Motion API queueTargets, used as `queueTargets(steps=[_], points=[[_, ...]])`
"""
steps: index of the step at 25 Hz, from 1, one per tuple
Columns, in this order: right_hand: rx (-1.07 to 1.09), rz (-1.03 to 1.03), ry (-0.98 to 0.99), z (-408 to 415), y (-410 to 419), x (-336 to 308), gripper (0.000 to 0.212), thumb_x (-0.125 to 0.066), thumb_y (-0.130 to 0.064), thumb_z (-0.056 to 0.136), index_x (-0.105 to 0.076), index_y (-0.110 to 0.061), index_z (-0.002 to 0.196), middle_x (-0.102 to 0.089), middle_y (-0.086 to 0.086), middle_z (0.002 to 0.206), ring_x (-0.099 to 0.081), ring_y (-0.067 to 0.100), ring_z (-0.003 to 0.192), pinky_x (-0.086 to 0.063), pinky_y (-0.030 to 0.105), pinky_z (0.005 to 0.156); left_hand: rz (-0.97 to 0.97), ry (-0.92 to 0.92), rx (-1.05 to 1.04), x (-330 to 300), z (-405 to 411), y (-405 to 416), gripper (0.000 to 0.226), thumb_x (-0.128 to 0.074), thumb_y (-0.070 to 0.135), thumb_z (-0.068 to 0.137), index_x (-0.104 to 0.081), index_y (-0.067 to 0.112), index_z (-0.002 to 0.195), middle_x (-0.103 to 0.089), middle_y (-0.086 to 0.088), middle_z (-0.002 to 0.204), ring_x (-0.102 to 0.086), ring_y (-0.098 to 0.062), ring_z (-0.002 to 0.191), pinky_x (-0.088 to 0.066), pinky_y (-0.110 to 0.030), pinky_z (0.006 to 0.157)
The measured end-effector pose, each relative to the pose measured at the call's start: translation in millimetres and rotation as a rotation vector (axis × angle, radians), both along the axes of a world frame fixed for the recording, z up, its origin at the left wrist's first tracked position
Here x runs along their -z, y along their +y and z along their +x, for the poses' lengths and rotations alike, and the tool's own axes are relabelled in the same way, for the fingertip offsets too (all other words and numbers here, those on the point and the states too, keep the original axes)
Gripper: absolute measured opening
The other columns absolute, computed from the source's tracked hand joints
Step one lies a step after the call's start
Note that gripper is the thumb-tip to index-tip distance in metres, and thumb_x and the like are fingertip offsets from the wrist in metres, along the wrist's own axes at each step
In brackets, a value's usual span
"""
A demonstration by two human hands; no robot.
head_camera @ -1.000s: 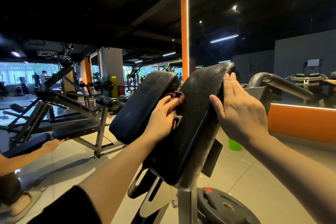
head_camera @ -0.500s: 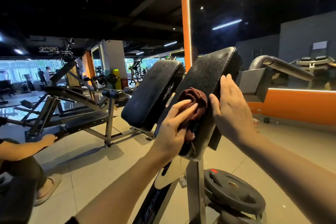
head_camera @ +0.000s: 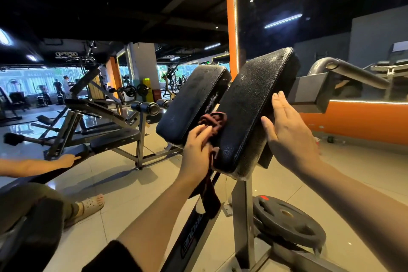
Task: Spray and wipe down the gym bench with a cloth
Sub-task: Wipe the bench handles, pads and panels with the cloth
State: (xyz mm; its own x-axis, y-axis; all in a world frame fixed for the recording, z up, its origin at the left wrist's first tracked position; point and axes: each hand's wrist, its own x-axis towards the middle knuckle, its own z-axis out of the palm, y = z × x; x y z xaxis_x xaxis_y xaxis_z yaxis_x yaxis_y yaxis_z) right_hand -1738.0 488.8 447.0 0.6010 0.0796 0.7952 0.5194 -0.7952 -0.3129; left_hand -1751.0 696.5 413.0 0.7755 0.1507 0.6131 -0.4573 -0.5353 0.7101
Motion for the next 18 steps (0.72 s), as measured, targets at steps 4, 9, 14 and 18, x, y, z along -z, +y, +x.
queueTargets(steps=[4,9,14,18], points=[[-0.007,-0.002,0.028,-1.8,-1.5,8.5,0.061,-0.034,-0.04,0.102,-0.012,-0.019,0.154,-0.009,-0.003,0.162,-0.014,0.014,0.148,-0.022,0.032,0.115,-0.062,-0.043,0.104,4.6,-25.4,-21.4,0.047,-0.043,-0.005,0.097,-0.045,0.019,0.138,-0.039,0.012,0.134,-0.042,0.023,0.112,-0.044,-0.004,0.084],[-0.021,0.029,0.025,-2.4,2.8,9.6,0.06,-0.034,-0.038,0.102,-0.014,-0.017,0.155,-0.01,-0.001,0.162,-0.015,0.015,0.147,-0.02,0.031,0.114,-0.087,-0.024,0.061,14.2,-13.9,-4.1,0.045,-0.042,0.0,0.098,-0.044,0.021,0.138,-0.034,0.006,0.145,-0.048,-0.011,0.124,-0.051,-0.028,0.095],[-0.025,0.017,0.03,-4.4,0.7,16.5,0.06,-0.036,-0.038,0.102,-0.014,-0.017,0.155,-0.01,-0.001,0.162,-0.016,0.015,0.147,-0.022,0.032,0.115,-0.079,-0.143,0.1,16.3,-35.5,-33.1,0.045,-0.041,-0.001,0.097,-0.046,0.017,0.138,-0.035,0.003,0.143,-0.049,0.012,0.109,-0.048,-0.015,0.089],[-0.035,0.015,0.04,-8.0,2.7,18.2,0.061,-0.036,-0.038,0.102,-0.013,-0.018,0.155,-0.009,-0.002,0.162,-0.015,0.013,0.147,-0.022,0.032,0.115,0.144,-0.183,0.092,34.3,-26.5,-13.6,0.05,-0.042,-0.005,0.093,-0.047,0.019,0.137,-0.034,0.002,0.146,-0.032,-0.006,0.136,-0.035,-0.03,0.113]])
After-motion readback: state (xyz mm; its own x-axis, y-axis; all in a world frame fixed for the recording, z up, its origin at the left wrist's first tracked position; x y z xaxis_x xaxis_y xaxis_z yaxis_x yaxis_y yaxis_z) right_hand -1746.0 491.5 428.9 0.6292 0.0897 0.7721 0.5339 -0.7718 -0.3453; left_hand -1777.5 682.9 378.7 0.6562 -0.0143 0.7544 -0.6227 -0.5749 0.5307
